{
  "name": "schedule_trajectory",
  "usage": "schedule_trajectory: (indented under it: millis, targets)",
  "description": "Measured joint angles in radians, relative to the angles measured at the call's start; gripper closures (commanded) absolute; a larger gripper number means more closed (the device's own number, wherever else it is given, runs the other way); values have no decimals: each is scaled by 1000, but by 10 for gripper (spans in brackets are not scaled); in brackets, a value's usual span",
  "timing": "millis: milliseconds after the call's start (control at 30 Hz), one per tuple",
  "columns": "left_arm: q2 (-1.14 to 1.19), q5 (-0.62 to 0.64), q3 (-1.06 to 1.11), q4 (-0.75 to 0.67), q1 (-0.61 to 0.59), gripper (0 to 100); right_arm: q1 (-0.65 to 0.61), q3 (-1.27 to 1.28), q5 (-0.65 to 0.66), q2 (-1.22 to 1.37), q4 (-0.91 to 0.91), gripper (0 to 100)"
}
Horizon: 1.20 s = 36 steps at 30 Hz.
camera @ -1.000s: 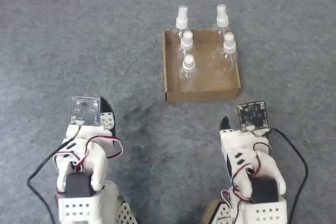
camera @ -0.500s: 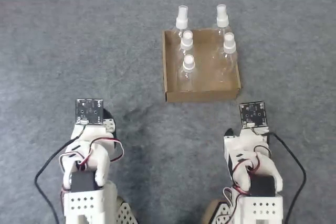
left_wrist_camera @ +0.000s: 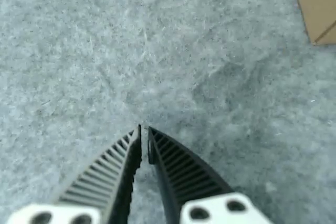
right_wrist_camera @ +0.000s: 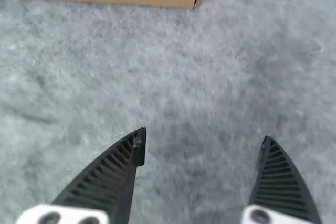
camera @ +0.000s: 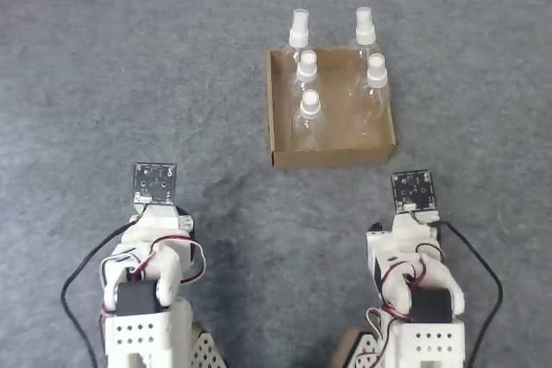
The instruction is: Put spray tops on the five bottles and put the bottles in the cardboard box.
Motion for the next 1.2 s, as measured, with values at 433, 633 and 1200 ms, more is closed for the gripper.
schedule_trajectory:
  millis: [433, 633, 1200]
  targets:
    - [0, 0, 0, 0, 2, 987, 0, 0, 2, 0, 31, 943]
    - [0, 0, 0, 0, 2, 987, 0, 0, 2, 0, 31, 943]
    - [0, 0, 0, 0, 2, 987, 0, 0, 3, 0, 31, 943]
